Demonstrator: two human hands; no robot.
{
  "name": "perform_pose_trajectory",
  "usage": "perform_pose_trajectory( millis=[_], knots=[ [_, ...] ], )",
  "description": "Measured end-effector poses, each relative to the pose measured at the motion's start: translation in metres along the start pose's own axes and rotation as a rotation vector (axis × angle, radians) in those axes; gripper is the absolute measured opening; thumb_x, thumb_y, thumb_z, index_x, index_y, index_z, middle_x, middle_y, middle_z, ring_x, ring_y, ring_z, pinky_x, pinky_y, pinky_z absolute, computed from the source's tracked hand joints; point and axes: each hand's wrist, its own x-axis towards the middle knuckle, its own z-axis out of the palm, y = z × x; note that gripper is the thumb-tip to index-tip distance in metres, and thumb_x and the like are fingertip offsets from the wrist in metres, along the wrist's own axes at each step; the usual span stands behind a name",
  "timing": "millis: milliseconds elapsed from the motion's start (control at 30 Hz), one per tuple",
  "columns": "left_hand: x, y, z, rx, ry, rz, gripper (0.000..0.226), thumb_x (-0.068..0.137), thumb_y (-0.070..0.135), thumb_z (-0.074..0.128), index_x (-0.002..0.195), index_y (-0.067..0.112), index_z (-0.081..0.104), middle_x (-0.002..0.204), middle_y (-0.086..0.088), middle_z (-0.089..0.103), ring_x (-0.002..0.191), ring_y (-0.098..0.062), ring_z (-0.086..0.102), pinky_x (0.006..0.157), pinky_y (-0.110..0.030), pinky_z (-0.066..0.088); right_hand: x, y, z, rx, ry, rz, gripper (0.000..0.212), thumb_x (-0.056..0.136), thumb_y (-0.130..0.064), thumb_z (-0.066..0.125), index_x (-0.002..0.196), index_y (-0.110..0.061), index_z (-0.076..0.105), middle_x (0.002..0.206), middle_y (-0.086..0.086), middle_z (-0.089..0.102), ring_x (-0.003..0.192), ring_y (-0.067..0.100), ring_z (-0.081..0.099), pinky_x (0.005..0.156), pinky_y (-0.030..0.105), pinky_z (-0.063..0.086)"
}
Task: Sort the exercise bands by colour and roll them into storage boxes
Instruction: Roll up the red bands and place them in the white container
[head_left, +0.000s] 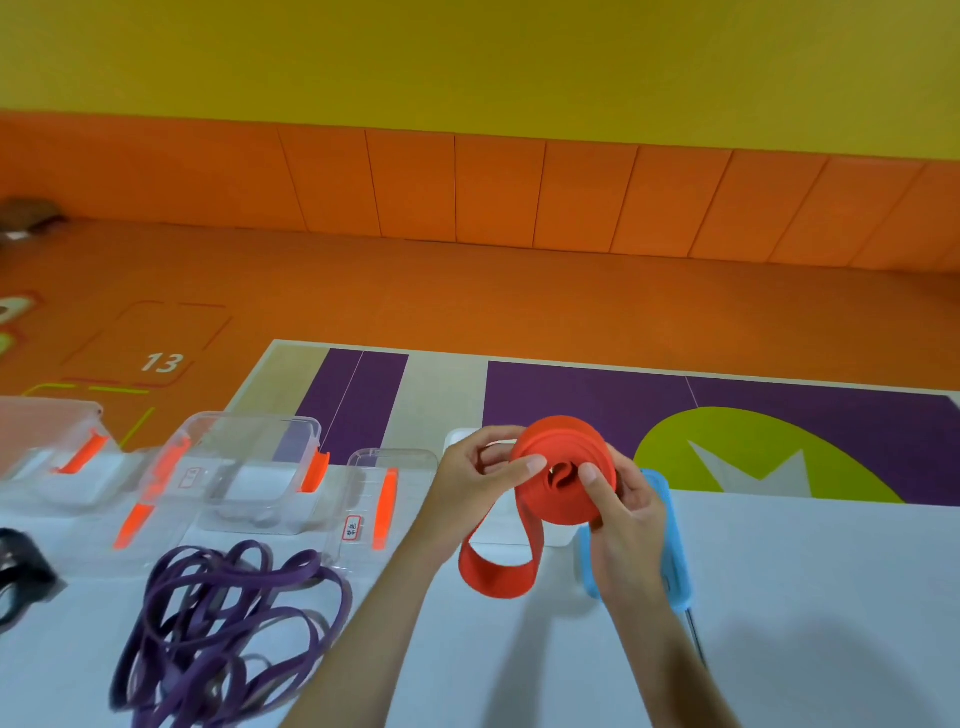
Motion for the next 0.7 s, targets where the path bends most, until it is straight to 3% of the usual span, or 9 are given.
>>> perform_pose_trajectory(
  millis=[133,300,367,500,700],
  knots=[
    [-0.001,0.003,-0.007,-0.063,0.031,-0.029,0.041,0.077,0.020,0.090,0.113,0.006,0.076,0.103,-0.018,0.080,0.096,-0.032,0.078,0.085,-0.039,0.060,0.000,0.001,-0.004,-0.093,-0.130,0.003,0.024,0.081,-0.023,0.084,0.103,-0.032,0.078,0.105,0.004,0.078,0.098,0.019,0.072,0.081,0.027,0.059],
    [-0.001,0.018,-0.026,0.238,-0.030,0.050,0.033,0.077,0.017,0.093,0.103,0.007,0.076,0.093,-0.005,0.081,0.091,-0.023,0.079,0.084,-0.035,0.064,0.027,-0.030,-0.027,-0.366,-0.519,0.139,0.047,0.079,-0.025,0.085,0.123,-0.034,0.070,0.122,0.002,0.074,0.112,0.023,0.072,0.094,0.037,0.059],
    [0.000,0.022,-0.025,0.341,-0.051,0.091,0.031,0.079,0.024,0.093,0.101,0.011,0.074,0.092,0.001,0.082,0.089,-0.017,0.079,0.081,-0.031,0.064,0.036,-0.041,-0.026,-0.488,-0.637,0.145,0.045,0.078,-0.028,0.090,0.119,-0.028,0.072,0.115,0.002,0.077,0.106,0.021,0.074,0.091,0.034,0.058],
    [-0.003,0.020,-0.020,0.306,-0.062,0.062,0.036,0.083,0.031,0.090,0.110,0.017,0.071,0.097,0.002,0.081,0.094,-0.018,0.077,0.085,-0.033,0.064,0.037,-0.042,-0.018,-0.536,-0.530,0.028,0.038,0.074,-0.024,0.089,0.109,-0.019,0.076,0.103,0.001,0.080,0.099,0.020,0.076,0.090,0.033,0.059],
    [-0.014,-0.006,-0.017,0.009,0.078,-0.031,0.049,0.073,0.038,0.092,0.114,0.016,0.079,0.108,-0.007,0.081,0.104,-0.026,0.077,0.099,-0.048,0.060,0.010,-0.015,-0.009,-0.251,-0.249,0.074,0.037,0.074,-0.022,0.084,0.109,-0.013,0.075,0.103,0.009,0.079,0.097,0.024,0.075,0.073,0.031,0.060]
  ],
)
